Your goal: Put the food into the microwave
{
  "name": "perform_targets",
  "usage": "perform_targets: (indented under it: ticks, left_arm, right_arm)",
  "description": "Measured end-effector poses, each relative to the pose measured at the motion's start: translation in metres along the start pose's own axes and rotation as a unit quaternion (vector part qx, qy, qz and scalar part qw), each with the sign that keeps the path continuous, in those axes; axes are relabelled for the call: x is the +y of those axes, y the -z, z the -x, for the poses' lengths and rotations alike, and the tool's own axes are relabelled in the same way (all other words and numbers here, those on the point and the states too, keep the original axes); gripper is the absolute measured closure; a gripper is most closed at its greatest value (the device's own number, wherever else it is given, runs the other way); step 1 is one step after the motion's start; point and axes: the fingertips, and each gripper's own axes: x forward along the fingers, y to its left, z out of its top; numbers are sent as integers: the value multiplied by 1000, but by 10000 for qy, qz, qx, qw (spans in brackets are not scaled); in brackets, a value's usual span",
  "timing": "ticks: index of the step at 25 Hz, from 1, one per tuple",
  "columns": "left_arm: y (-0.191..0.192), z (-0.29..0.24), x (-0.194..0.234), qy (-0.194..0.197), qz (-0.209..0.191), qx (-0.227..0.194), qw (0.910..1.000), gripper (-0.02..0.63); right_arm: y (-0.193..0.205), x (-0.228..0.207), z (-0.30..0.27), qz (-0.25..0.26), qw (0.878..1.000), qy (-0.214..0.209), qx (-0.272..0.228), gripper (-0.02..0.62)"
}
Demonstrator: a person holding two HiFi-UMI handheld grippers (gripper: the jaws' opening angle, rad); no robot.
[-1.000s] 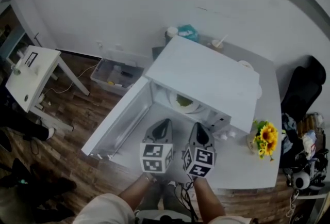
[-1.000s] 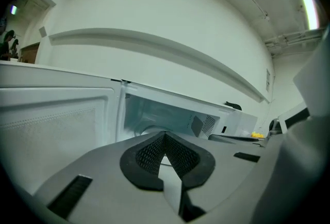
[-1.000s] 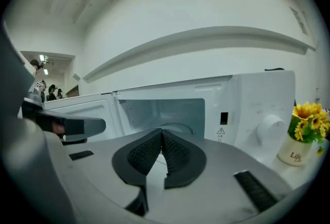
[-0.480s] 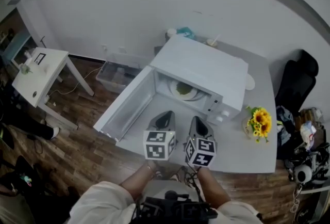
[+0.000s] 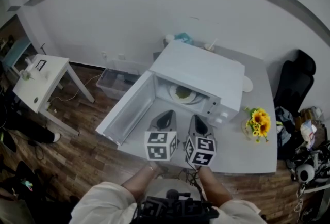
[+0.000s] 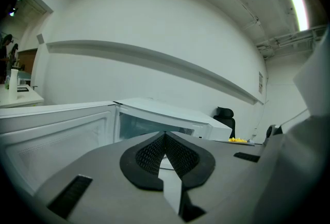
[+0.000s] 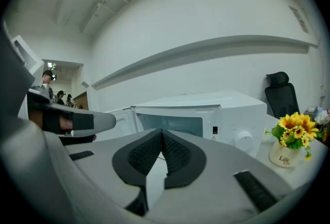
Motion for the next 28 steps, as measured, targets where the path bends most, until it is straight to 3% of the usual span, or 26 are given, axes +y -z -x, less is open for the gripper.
perform_targets:
  ticks: [8,28]
  left_arm:
    - [-8,4,0,-32,-97,-135,9999,595]
    - [-11,4,-15,-19,-207,-210,9996,595]
  right_arm:
    - [-12,11,2,203,9996,-200,-52,578]
    - [-19,1,11,317,9993,-181,-91,578]
